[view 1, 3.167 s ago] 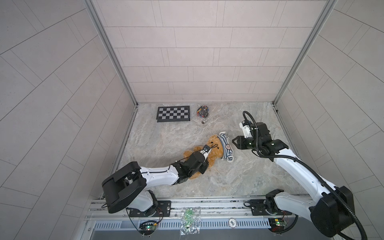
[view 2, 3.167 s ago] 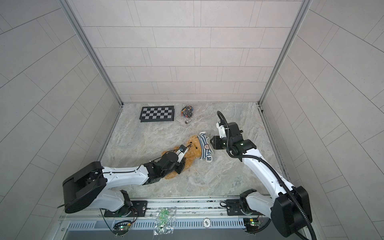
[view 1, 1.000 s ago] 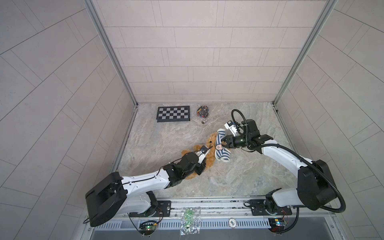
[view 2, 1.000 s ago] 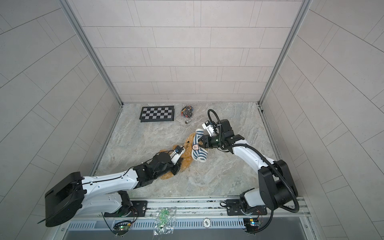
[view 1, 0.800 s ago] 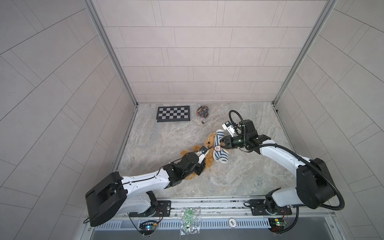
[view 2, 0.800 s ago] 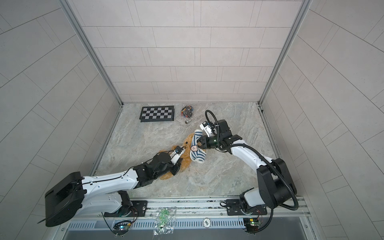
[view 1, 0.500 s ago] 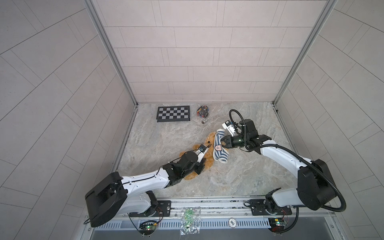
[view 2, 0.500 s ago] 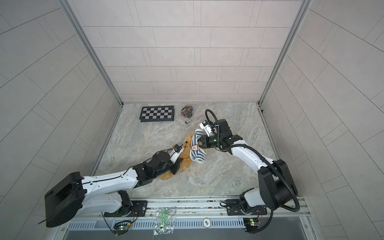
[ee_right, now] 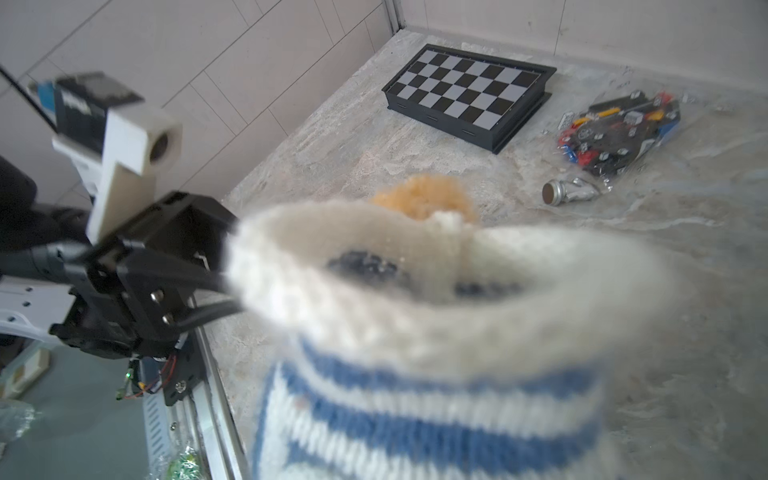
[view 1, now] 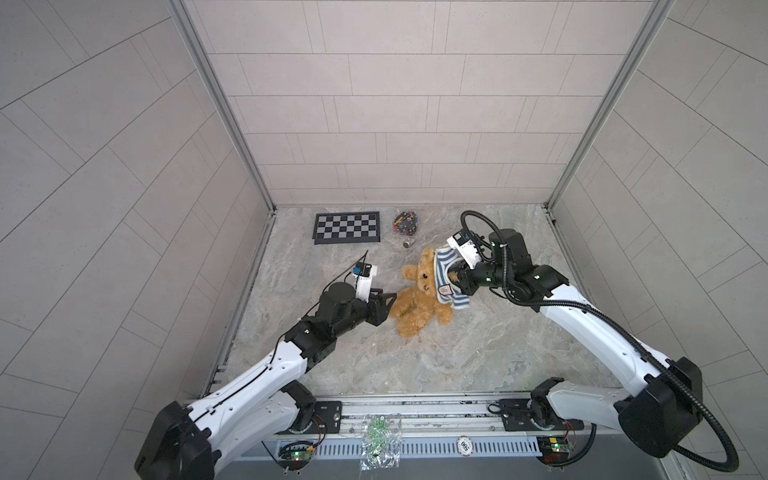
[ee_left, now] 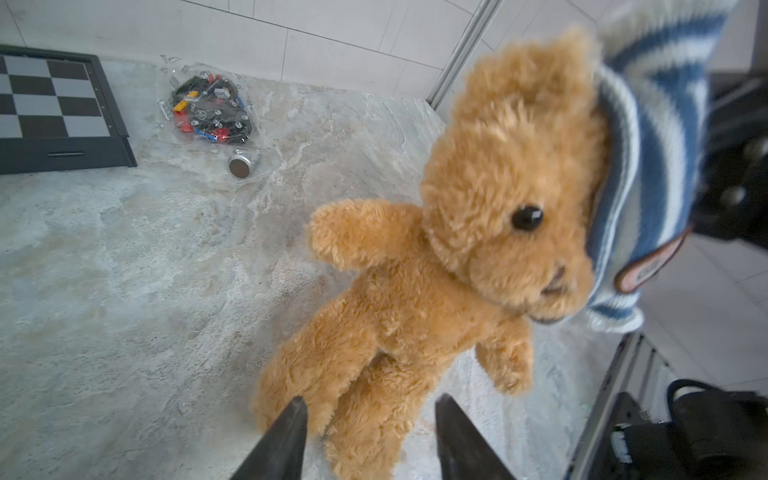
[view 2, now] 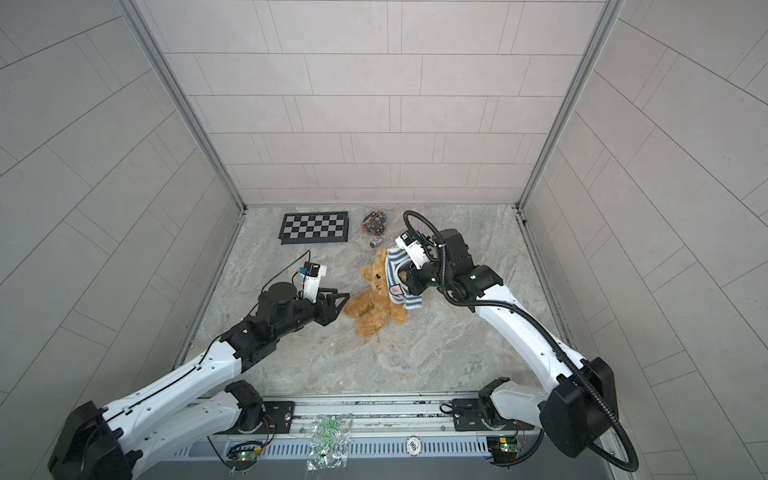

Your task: Dress the teddy bear

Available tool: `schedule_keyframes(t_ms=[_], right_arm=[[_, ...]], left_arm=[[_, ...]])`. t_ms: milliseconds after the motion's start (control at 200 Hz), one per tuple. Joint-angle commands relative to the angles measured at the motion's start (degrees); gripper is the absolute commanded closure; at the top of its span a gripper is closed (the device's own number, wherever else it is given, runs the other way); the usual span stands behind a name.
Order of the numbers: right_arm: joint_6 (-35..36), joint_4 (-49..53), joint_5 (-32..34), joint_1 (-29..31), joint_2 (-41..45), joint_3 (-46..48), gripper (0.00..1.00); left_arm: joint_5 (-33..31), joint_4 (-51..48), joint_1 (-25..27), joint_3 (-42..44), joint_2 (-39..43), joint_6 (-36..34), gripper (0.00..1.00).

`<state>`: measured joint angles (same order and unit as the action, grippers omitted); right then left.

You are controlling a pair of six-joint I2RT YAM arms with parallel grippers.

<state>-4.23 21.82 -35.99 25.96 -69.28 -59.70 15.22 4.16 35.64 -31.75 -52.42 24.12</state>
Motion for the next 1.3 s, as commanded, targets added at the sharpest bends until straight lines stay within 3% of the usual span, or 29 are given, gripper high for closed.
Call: schedule_keyframes(t_ms=[0, 165, 300, 716, 876, 1297], right_arm=[[10.2, 1.1, 5.4, 3.4, 1.8, 0.4, 1.0], [12.2, -3.0, 9.0, 6.4, 3.9, 2.7, 1.0], [12.0, -5.6, 9.3, 7.4, 4.4, 3.1, 1.0], [12.4, -10.2, 8.9, 10.2, 6.0, 5.9, 1.0], [12.5, -10.7, 9.0, 10.5, 6.6, 6.4, 1.0], [13.6, -10.8, 10.7, 10.8, 9.7, 8.2, 1.0]], left_arm=[[8.7, -4.3, -0.6, -9.0, -1.4, 6.7, 0.54], [14.8, -2.8, -0.4, -16.1, -7.9, 12.6, 0.73], [14.4, -3.9, 2.8, -18.9, -11.2, 12.9, 0.8], [13.6, -0.4, 5.6, -21.5, -15.3, 16.4, 0.8], [13.2, -0.3, 6.3, -21.8, -15.7, 17.1, 0.74], [8.7, -3.2, 6.2, -22.3, -14.7, 17.4, 1.0]])
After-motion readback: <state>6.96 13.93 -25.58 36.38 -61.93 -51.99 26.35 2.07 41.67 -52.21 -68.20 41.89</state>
